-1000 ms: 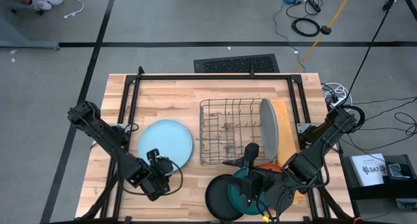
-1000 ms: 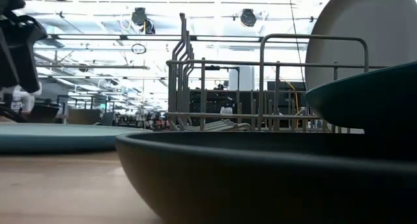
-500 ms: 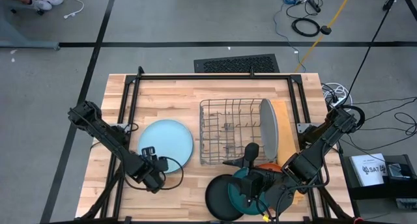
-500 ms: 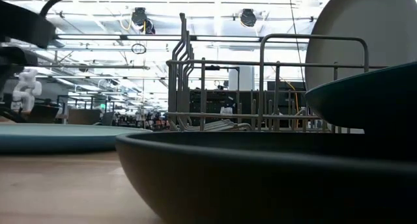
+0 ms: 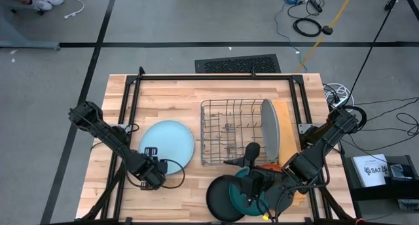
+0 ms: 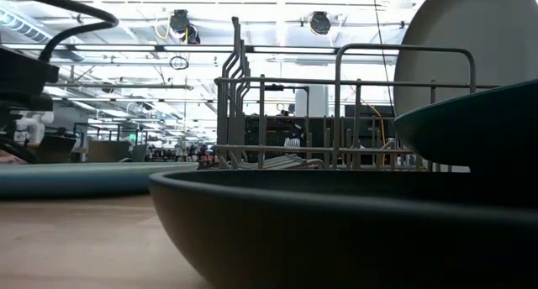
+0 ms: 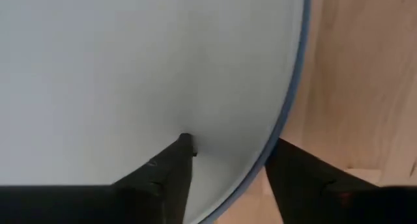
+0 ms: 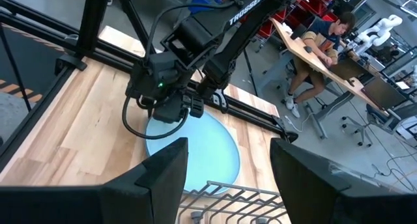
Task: Sort dishes
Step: Put the light blue plate into the dish rack
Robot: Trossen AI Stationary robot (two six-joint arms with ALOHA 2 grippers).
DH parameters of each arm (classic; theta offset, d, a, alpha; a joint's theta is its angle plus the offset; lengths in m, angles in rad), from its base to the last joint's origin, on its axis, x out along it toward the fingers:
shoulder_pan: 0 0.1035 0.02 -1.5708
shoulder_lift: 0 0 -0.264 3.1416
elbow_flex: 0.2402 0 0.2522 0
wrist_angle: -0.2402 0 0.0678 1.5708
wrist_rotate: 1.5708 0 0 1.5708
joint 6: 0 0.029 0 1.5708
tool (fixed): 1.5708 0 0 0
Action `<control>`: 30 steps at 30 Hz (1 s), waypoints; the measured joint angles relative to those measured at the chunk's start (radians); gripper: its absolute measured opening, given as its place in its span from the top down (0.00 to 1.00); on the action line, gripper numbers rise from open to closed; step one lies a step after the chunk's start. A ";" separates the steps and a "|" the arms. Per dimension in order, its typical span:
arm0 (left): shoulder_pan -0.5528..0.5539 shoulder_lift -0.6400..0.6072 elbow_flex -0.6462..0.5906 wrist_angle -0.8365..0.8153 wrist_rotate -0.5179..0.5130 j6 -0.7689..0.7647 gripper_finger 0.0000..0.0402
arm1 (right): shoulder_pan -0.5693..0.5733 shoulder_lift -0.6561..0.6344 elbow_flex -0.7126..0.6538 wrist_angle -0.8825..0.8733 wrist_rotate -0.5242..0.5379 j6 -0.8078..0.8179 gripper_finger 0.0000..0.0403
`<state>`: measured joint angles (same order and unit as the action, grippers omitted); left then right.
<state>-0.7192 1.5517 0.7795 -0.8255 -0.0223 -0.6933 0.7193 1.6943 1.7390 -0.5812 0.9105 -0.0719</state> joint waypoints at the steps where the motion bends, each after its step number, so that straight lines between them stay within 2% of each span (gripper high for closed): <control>1: 0.000 0.000 0.000 0.001 0.003 0.000 0.59 | 0.000 0.000 0.000 0.000 0.000 0.000 0.48; 8: -0.001 -0.004 0.012 0.017 0.020 0.000 0.91 | 0.000 0.000 0.000 0.000 0.000 -0.001 0.48; 10: 0.000 -0.004 0.012 0.041 0.021 -0.007 0.97 | 0.000 0.000 0.000 0.000 0.000 -0.001 0.48; 16: -0.001 0.004 0.086 0.082 -0.029 0.001 0.99 | 0.000 0.000 0.000 0.000 0.000 -0.002 0.48; 25: -0.001 0.003 0.238 0.081 -0.271 -0.007 1.00 | 0.000 0.000 0.000 0.000 0.000 -0.001 0.48; 30: -0.001 -0.004 0.316 0.088 -0.368 -0.031 1.00 | 0.000 0.000 0.000 -0.001 0.000 -0.001 0.48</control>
<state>-0.7204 1.5481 1.0953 -0.7374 -0.3905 -0.7241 0.7193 1.6943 1.7386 -0.5823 0.9108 -0.0727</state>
